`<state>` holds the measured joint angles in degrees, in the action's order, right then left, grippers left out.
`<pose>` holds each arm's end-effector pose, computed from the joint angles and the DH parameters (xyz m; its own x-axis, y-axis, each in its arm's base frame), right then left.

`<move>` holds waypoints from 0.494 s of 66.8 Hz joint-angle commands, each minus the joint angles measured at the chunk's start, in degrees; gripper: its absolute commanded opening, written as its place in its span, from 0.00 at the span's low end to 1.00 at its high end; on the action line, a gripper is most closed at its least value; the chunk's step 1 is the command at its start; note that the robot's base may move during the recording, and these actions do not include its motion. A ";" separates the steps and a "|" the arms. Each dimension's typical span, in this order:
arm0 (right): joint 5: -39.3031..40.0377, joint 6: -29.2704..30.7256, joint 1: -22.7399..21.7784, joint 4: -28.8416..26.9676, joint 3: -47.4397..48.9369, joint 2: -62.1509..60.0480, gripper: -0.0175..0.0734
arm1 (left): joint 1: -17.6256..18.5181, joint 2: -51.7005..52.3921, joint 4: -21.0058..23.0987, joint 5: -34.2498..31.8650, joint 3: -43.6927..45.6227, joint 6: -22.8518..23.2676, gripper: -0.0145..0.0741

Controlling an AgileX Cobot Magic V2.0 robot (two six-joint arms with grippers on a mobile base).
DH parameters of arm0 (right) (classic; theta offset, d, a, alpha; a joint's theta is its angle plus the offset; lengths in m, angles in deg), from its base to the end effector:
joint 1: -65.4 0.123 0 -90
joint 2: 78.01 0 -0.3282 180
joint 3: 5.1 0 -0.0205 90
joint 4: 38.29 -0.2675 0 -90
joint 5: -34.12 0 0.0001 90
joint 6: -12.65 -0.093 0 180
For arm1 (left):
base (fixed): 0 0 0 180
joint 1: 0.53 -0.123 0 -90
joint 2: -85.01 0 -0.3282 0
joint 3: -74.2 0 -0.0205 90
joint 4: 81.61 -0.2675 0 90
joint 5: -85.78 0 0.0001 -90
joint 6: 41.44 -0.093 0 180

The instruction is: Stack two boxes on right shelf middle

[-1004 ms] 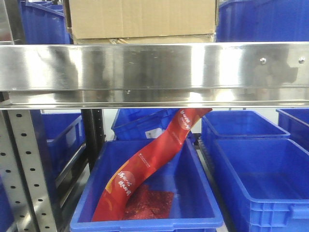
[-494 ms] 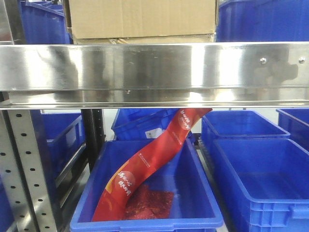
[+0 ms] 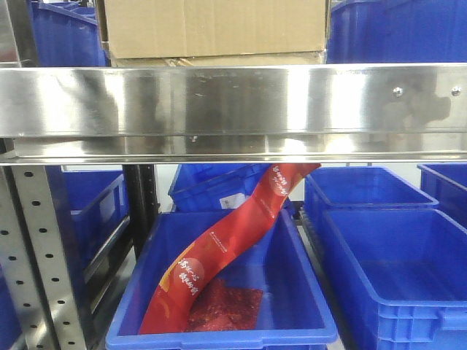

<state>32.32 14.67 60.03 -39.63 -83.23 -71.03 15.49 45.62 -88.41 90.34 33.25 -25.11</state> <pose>0.0317 -0.0029 0.2110 0.0526 -0.0169 -0.9985 0.0935 0.9955 -0.0119 0.0956 -0.0265 0.4046 0.0405 -0.1843 -0.9820 0.2775 0.9463 -0.1661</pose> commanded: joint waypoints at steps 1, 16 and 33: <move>1.38 0.44 -0.23 -0.13 -0.12 -0.22 0.01 | 0.31 0.31 0.04 -0.90 -0.14 0.11 0.04; 1.38 0.44 -0.23 -0.13 -0.12 -0.22 0.01 | -3.22 2.48 0.04 0.43 -2.90 0.11 0.04; 1.38 0.44 -0.23 -0.13 -0.12 -0.22 0.01 | -10.30 15.01 11.61 -1.10 -20.08 -23.70 0.04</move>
<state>32.32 14.75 60.03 -39.63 -83.23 -71.03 6.58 56.49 -79.83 90.72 17.72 -43.67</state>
